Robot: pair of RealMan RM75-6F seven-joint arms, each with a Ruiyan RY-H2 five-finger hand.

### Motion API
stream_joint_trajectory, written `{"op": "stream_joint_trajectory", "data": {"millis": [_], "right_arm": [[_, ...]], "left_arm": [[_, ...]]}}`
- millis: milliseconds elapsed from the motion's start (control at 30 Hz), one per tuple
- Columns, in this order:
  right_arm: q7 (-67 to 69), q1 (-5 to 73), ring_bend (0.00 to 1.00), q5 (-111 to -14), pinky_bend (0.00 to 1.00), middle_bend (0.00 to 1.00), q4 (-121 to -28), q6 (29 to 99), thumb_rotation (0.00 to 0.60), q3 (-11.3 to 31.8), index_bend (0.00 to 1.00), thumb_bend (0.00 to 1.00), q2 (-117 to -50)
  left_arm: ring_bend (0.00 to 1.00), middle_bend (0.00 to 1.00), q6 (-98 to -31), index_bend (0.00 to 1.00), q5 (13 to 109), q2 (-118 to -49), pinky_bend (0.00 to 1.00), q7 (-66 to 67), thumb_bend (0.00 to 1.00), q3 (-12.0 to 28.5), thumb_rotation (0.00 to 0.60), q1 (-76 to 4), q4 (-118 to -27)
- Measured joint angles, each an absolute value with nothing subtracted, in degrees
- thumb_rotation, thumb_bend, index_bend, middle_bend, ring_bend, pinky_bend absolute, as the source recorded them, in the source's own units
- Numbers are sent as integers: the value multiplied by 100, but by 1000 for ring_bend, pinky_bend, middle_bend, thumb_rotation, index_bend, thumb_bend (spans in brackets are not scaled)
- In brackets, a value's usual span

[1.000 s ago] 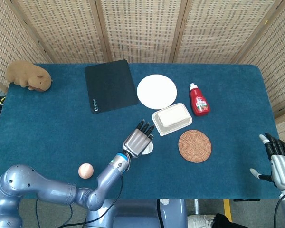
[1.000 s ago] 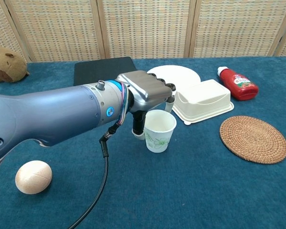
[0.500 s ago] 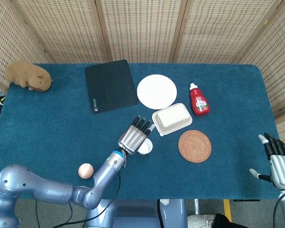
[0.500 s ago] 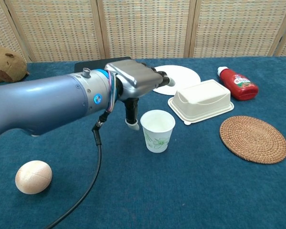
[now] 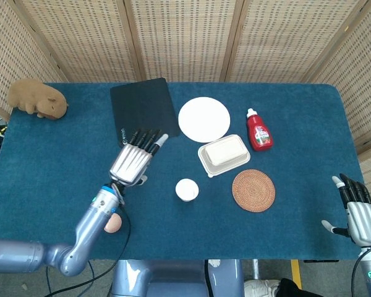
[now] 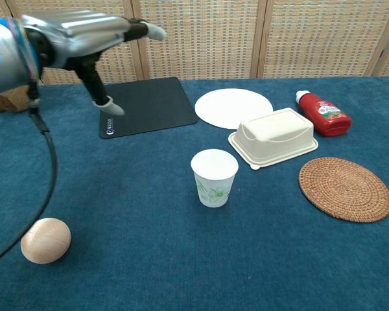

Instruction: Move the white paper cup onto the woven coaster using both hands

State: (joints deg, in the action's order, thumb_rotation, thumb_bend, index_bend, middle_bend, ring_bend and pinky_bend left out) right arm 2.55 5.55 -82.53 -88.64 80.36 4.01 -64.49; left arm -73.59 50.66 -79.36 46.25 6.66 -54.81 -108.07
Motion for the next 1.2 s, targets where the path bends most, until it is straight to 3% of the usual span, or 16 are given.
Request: {"op": "stream_joint_trajectory", "data": {"millis": [300,533,833,1200], "right_arm": [[-7,595,0,-8358,0,0,-8961,8019,600,353,0,8,-6499],[-244,608,0,-8468,0,0,-9084,8049,600,303,0,9,-6530],[-447,642,0,-8576,0,0,-9204,8035,600,246,0,8,-6572],[-529,876,0,-8834,0,0,-9513,7903,600,275,0,8,-6633]], "left_arm": [[0,0,-8304,0,6228,-7260,0,3091,133,-151,600,-4044,-10692],[0,0,-9154,0,6824,-7204,0,2109,134,-719,600,-2888,-9944],[0,0,-9712,0,7165,-7332,0,1332,133,-973,600,-1873,-8967],[0,0,-9567,0,7449,-7438,0,883,134,-886,600,-1499,-8481]]}}
